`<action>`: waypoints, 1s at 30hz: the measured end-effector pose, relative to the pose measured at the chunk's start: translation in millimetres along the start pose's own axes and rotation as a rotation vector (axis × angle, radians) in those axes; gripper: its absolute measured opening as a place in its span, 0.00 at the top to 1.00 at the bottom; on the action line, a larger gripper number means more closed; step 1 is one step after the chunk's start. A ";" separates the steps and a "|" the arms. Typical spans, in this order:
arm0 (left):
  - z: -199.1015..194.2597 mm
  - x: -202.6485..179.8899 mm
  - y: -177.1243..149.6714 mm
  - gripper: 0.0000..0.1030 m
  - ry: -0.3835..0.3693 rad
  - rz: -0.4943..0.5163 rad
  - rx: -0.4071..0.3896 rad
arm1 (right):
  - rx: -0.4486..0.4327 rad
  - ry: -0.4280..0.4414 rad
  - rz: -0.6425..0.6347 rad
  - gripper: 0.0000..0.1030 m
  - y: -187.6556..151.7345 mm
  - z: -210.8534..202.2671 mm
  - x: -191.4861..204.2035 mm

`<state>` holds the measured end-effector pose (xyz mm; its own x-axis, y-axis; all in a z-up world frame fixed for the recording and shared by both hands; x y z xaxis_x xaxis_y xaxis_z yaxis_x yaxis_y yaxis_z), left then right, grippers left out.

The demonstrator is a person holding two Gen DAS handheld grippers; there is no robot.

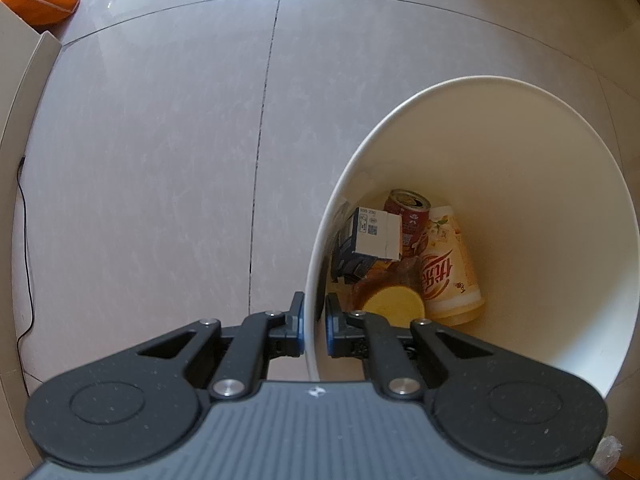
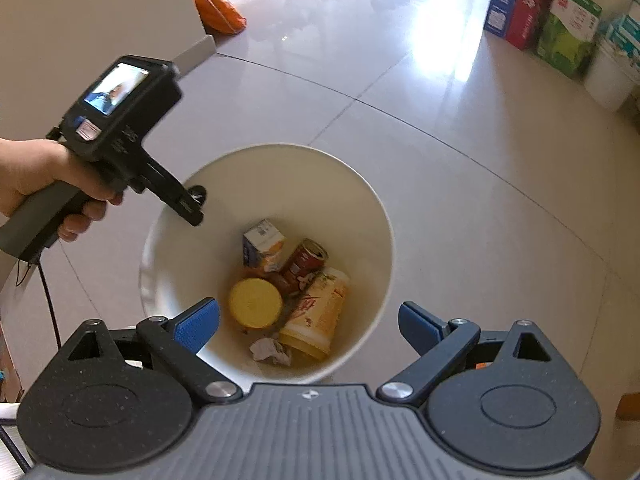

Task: Organize objects
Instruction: 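Carry the half orange into the bin and open the right tool, then move the right tool back to the yogurt drink bottle and grasp it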

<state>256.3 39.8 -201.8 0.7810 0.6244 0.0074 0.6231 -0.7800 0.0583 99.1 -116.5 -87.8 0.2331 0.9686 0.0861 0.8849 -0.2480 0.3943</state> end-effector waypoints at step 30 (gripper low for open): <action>-0.1 4.7 -2.3 0.93 -0.010 -0.021 0.001 | 0.094 -0.270 0.937 0.15 -113.9 89.7 -212.6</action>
Point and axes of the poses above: each gripper's, at about its wrist camera, not at the fingertips, and z roughly the way its jaws point, x to its left, y to its top, the point moved 3 cm from there along z, roughly the way its jaws point, and after that the axes turned 10 degrees about z, right-handed, at the moved point
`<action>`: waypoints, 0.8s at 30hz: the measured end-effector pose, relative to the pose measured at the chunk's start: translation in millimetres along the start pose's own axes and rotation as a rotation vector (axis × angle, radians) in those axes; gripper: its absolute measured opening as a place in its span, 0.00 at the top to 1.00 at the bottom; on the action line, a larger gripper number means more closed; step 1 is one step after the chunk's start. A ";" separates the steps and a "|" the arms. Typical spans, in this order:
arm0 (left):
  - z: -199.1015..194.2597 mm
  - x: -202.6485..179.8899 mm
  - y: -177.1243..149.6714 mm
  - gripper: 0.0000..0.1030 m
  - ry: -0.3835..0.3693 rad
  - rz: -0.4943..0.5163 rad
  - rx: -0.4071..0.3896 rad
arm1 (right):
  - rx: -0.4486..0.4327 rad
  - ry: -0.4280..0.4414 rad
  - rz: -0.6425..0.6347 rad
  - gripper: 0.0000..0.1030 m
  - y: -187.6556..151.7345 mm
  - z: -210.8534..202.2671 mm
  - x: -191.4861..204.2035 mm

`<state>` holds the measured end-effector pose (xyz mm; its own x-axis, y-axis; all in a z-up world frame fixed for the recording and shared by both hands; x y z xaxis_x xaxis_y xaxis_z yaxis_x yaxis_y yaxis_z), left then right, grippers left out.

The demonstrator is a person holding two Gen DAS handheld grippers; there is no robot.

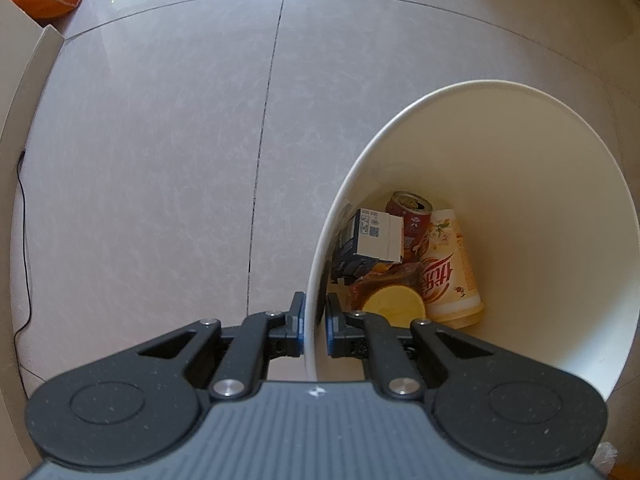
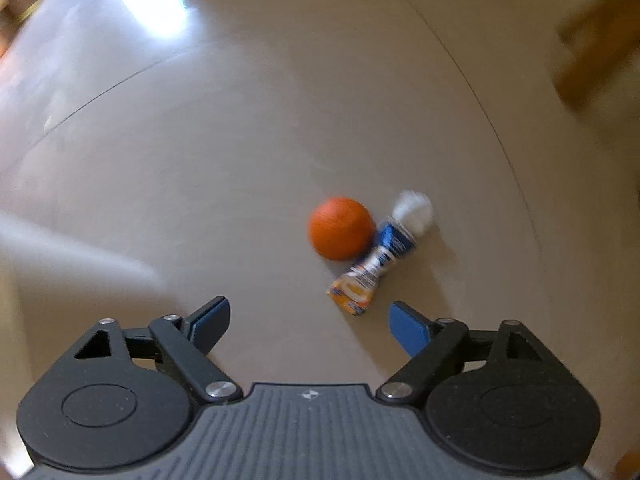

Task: Organize objects
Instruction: 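Move the right tool back to the yogurt drink bottle and grasp it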

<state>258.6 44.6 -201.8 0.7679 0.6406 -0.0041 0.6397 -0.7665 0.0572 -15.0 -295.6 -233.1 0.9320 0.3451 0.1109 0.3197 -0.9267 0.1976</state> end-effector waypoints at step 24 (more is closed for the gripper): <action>3.0 -5.2 -13.0 0.93 -0.023 0.071 0.014 | 0.116 -0.089 0.435 0.58 41.5 176.3 -60.6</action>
Point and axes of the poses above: each gripper's, at about its wrist camera, not at the fingertips, and z roughly the way its jaws point, x to its left, y to its top, the point moved 3 cm from there along z, roughly the way its jaws point, and after that the axes turned 10 degrees about z, right-handed, at the moved point
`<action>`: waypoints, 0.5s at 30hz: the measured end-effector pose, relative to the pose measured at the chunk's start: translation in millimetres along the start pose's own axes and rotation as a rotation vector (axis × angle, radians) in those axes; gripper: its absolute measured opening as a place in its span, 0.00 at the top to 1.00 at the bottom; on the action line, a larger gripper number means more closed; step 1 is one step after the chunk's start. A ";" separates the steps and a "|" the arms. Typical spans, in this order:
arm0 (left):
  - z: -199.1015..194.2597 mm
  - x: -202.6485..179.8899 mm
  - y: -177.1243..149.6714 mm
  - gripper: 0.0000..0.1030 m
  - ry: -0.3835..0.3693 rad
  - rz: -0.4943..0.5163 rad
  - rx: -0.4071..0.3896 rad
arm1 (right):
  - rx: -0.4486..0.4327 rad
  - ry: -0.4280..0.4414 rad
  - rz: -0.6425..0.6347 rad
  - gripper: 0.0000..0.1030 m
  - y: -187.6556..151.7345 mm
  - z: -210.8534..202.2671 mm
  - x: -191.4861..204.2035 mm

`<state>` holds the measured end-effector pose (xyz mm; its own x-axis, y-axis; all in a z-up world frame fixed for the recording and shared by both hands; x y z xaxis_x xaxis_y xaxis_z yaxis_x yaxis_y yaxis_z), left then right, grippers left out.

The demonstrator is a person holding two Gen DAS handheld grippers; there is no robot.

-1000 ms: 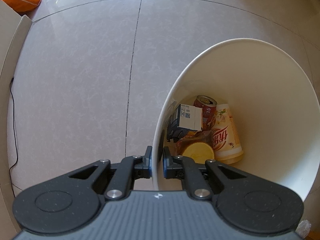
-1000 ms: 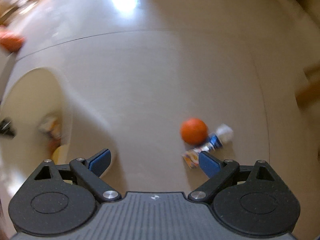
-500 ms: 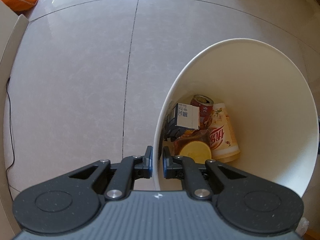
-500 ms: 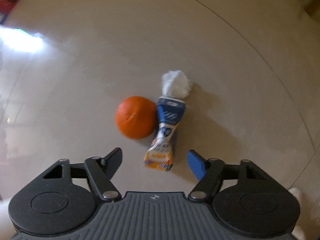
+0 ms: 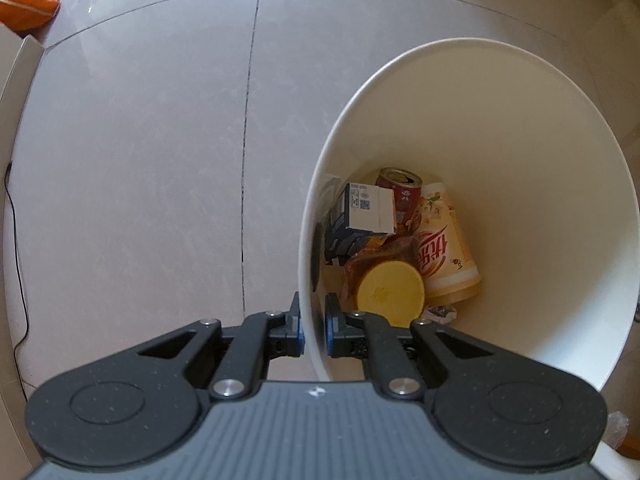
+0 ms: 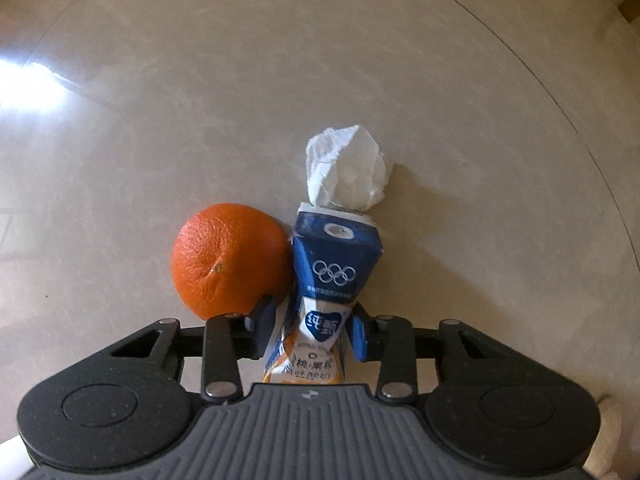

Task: Organize objects
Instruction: 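Move the right tool back to the yogurt drink bottle and grasp it, then carry the yogurt bottle into the bin and open the right tool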

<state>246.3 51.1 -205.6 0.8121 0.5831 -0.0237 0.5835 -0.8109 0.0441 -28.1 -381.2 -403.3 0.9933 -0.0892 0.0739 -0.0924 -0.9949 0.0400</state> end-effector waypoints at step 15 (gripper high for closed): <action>-7.1 6.2 2.4 0.95 -0.001 -0.049 -0.025 | -0.022 -0.053 -0.138 0.71 -15.4 -9.5 12.0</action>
Point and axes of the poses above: each gripper's, at about its wrist camera, not at the fingertips, and z roughly the way its jaws point, x to its left, y to its top, the point moved 3 cm from there along z, roughly the way its jaws point, and after that the axes turned 10 degrees about z, right-handed, at the moved point
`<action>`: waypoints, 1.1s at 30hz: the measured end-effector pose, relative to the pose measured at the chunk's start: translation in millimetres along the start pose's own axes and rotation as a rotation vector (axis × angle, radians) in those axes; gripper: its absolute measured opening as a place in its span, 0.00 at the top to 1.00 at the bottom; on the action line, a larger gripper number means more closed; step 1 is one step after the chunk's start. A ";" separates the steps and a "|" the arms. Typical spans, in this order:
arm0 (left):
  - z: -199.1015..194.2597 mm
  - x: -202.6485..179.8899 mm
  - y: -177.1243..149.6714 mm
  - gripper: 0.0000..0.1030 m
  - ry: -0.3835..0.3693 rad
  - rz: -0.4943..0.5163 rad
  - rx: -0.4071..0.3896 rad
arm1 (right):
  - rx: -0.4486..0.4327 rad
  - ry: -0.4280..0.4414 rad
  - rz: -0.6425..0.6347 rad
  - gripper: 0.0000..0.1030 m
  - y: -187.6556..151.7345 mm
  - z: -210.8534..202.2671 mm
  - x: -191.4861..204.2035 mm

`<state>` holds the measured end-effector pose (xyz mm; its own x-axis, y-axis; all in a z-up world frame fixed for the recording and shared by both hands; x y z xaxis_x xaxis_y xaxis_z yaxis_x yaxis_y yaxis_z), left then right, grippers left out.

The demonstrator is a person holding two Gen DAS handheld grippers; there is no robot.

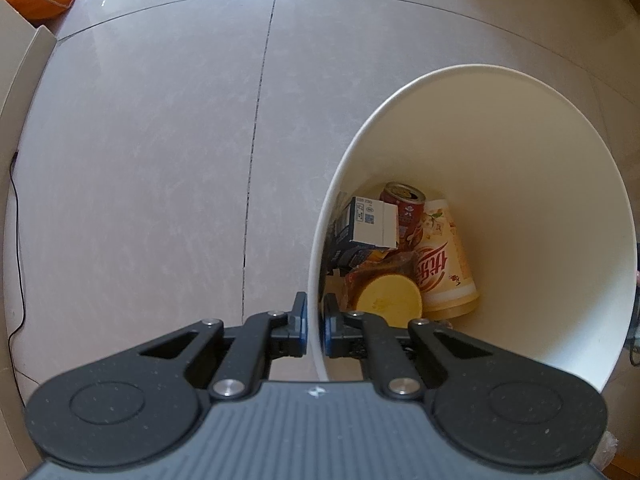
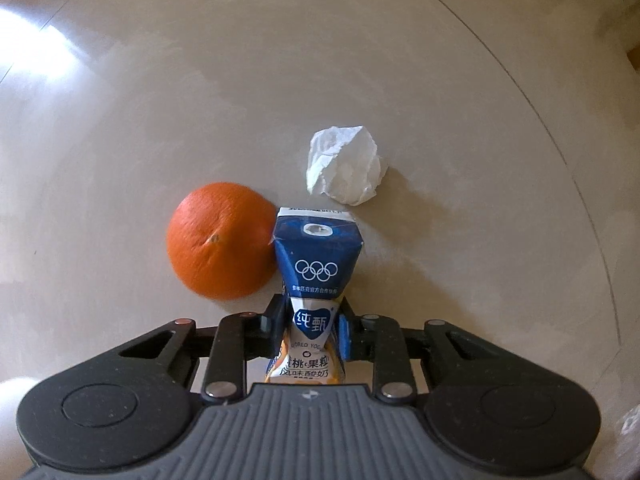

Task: Organize objects
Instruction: 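Carry the yogurt bottle into the bin and open the right tool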

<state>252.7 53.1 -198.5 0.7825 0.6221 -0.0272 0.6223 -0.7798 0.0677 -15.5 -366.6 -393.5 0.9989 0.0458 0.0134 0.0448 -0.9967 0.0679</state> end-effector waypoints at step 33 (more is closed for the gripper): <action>-2.0 4.3 11.0 0.94 0.027 -0.099 0.056 | -0.040 0.329 -0.683 0.72 -152.2 -268.7 116.6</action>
<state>262.9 47.4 -195.9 0.7170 0.6971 -0.0038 0.6971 -0.7169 0.0098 89.8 -191.5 -134.3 0.6924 0.6761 0.2520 0.6450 -0.7365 0.2038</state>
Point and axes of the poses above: each gripper's, at about its wrist camera, not at the fingertips, and z roughly the way its jaws point, x to its left, y to its top, the point moved 3 cm from there along z, roughly the way its jaws point, and after that the axes turned 10 degrees about z, right-handed, at the moved point
